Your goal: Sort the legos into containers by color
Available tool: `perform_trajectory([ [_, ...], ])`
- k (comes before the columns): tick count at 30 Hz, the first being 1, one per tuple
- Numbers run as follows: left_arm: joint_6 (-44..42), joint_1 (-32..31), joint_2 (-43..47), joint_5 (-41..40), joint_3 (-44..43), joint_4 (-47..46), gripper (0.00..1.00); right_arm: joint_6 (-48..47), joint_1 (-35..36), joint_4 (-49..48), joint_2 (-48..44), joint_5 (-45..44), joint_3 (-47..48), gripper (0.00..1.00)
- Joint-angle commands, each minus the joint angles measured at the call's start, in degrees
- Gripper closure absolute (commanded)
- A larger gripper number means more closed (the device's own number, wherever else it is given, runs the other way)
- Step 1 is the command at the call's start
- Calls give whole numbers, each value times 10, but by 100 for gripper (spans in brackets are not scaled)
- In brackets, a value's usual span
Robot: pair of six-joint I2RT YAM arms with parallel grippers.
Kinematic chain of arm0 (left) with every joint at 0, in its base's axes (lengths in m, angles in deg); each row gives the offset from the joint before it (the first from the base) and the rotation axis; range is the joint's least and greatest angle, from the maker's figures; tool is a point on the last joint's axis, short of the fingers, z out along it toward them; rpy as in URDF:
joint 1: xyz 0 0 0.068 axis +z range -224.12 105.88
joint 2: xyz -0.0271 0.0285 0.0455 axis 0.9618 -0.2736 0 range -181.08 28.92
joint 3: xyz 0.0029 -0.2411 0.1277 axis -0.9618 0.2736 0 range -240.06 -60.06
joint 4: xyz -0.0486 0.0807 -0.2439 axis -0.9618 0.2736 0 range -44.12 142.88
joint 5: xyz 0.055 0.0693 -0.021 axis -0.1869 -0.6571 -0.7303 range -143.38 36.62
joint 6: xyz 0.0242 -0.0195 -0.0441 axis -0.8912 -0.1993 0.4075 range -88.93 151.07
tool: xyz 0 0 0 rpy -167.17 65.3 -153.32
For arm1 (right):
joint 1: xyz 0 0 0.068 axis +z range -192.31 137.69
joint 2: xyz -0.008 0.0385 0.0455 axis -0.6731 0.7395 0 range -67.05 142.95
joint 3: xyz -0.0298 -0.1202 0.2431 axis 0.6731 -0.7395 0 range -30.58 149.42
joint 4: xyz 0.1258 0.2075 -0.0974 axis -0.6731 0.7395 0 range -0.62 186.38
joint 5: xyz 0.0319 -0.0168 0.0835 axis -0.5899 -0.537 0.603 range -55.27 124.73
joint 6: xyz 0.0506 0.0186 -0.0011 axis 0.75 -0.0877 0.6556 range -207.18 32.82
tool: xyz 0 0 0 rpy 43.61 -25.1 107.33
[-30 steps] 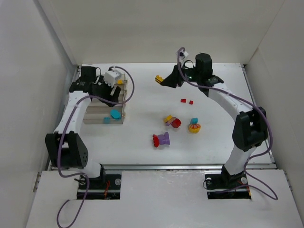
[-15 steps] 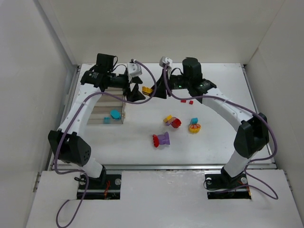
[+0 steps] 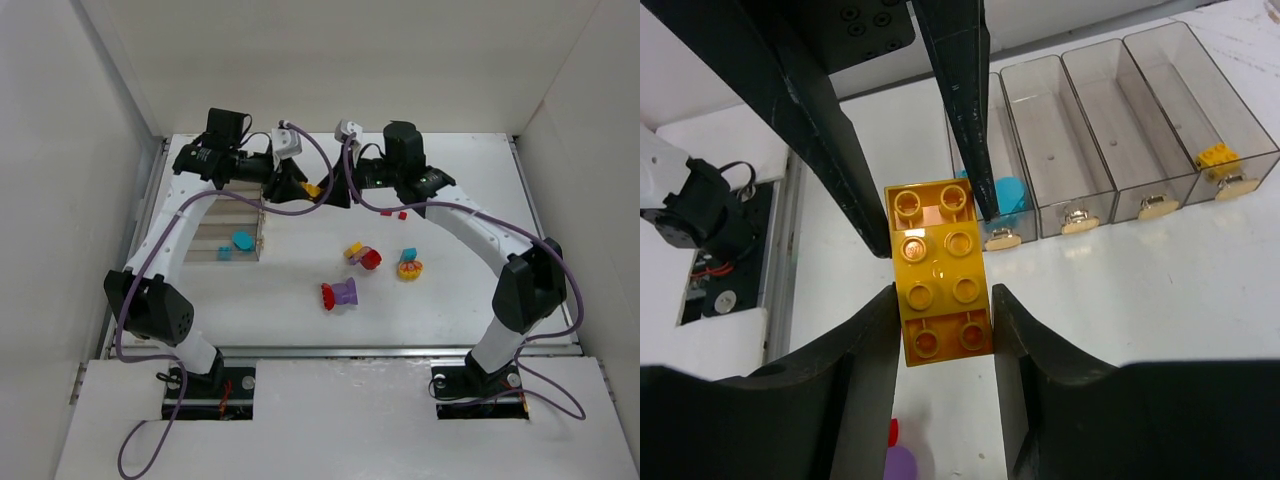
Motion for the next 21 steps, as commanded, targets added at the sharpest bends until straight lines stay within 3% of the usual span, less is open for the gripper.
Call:
perform_trajectory([
  [1,-1,-1,10,26,-17,-5,75,-9,12,-12,-29,12,17,100],
  [6,-42,-1,10,3,-17,45,53,-15,12,-12,-34,-1,17,100],
  [11,-43,-1,-1,2,-23,56,51,-15,12,-12,-34,6,17,100],
  [14,-14,-1,-6,7,-39,48,60,-15,12,-12,-34,6,17,100],
  [16,-8,-1,-6,14,-45,48,79,-15,12,-12,-34,12,17,100],
  [19,26,-1,-6,19,-45,40,100,-15,12,-12,-29,12,17,100],
  [21,37,-1,-12,12,-45,40,100,-15,12,-12,-29,6,17,95],
])
